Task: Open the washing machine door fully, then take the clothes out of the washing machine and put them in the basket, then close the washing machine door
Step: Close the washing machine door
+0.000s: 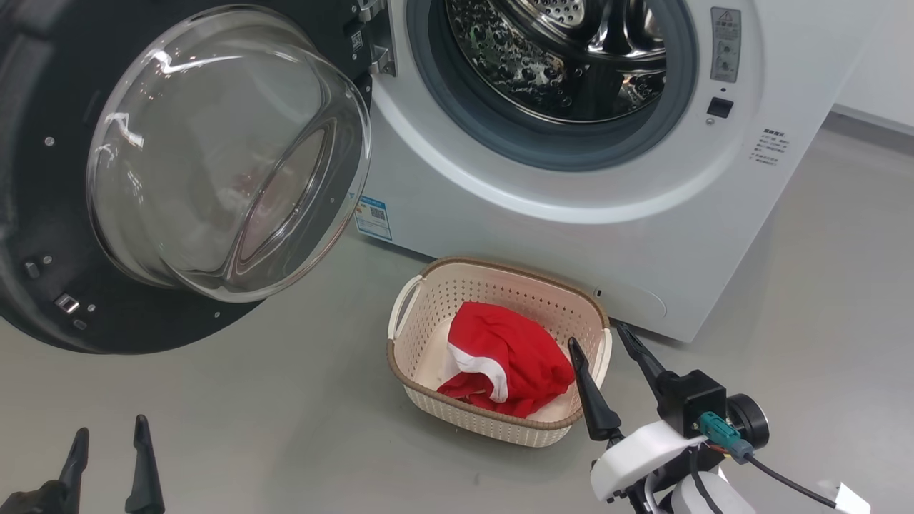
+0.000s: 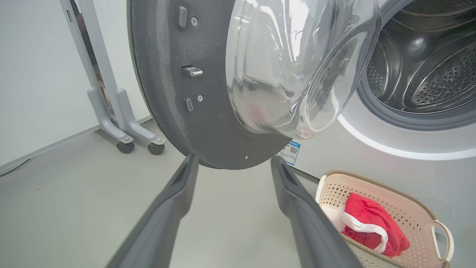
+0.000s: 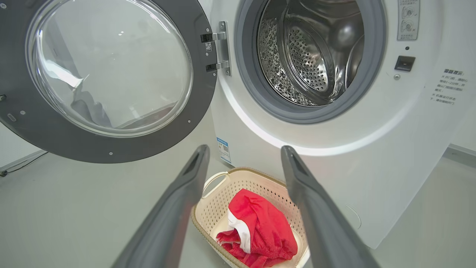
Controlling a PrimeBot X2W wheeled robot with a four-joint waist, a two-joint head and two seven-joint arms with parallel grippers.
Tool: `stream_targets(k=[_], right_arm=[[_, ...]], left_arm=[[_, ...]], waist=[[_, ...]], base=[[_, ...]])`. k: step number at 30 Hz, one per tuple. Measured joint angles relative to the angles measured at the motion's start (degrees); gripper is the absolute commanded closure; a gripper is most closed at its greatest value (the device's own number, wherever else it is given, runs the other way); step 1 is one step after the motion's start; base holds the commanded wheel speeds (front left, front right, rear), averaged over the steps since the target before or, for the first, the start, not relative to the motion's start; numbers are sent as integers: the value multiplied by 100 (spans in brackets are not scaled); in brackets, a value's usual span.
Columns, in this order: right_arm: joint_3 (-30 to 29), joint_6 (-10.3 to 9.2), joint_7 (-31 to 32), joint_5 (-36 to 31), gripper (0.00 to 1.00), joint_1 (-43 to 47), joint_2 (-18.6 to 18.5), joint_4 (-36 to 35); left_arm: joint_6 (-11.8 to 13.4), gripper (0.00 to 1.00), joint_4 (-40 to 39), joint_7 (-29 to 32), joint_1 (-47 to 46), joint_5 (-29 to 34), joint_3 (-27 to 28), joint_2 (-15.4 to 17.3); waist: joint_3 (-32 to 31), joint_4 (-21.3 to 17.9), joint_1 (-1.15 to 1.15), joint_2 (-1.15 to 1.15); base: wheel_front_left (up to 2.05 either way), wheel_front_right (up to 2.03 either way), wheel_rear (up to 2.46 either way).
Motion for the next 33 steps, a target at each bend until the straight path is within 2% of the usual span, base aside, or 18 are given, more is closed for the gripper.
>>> stream_targets(k=[11, 33], right_arm=[[338, 108, 0, -14, 0, -359, -15, 266], [572, 143, 0, 115, 0, -704, -47, 583]], left_arm=[[71, 0, -10, 0, 0, -133, 290, -32], [91, 0, 1, 0, 0, -319, 489, -60]], waist=[[177, 118, 0, 0], [218, 133, 0, 0]], base=[[0, 0, 0], [0, 0, 0]])
